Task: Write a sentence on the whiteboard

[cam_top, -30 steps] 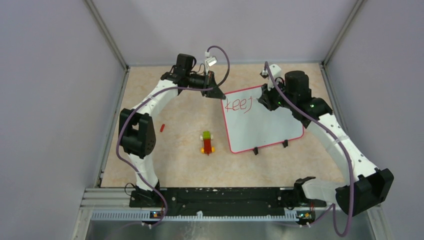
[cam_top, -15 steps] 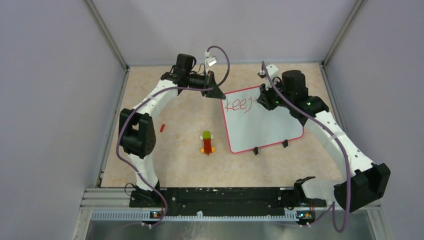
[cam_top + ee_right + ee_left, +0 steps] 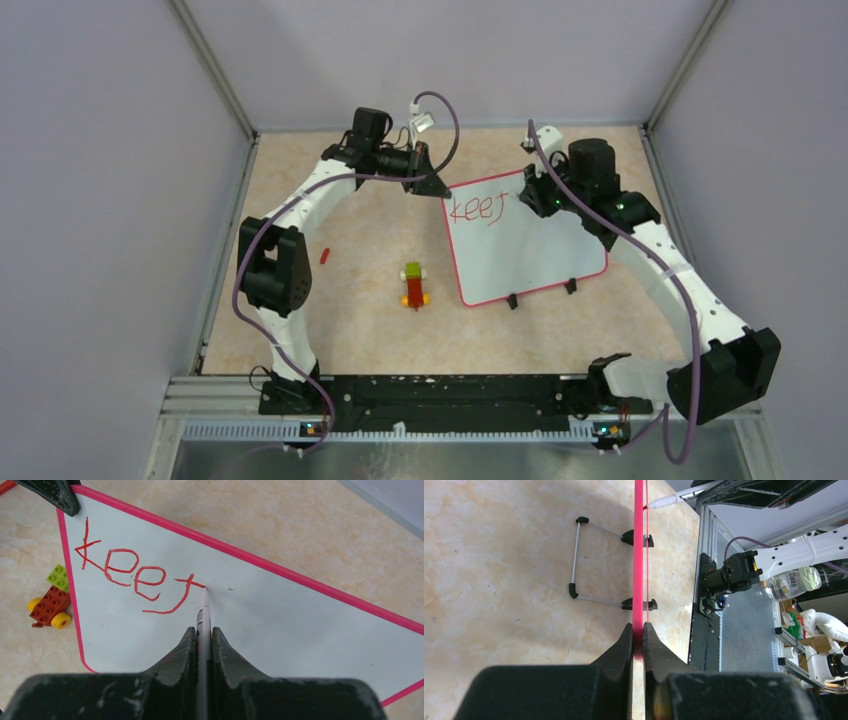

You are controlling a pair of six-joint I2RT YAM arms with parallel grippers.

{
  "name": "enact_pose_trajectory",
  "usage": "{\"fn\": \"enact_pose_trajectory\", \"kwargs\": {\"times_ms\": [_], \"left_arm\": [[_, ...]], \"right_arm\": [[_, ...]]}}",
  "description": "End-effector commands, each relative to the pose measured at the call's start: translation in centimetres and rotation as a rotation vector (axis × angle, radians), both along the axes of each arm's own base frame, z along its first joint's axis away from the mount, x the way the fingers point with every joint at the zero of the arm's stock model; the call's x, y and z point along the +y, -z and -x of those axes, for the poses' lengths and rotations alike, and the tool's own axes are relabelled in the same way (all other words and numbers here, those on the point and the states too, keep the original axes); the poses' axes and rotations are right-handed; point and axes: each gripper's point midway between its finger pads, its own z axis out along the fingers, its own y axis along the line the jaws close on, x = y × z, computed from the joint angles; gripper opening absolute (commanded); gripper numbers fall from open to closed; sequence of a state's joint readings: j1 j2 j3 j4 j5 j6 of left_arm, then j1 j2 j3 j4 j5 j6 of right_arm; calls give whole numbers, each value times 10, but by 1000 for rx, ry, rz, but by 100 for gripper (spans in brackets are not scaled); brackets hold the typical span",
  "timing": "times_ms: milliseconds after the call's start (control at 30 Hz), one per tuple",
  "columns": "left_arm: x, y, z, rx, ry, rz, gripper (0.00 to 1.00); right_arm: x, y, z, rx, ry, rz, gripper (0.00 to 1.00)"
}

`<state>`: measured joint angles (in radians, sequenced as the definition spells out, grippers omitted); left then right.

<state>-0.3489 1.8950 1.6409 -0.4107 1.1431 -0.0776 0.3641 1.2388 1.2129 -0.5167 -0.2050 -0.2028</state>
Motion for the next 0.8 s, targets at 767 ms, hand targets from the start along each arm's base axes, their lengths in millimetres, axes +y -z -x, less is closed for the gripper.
{"fn": "enact_pose_trajectory", "kwargs": {"times_ms": [767], "left_arm": [[-2, -27, 9, -83, 43, 54, 0]], "right_arm": [[15, 7, 7, 10, -47, -39, 0]]}}
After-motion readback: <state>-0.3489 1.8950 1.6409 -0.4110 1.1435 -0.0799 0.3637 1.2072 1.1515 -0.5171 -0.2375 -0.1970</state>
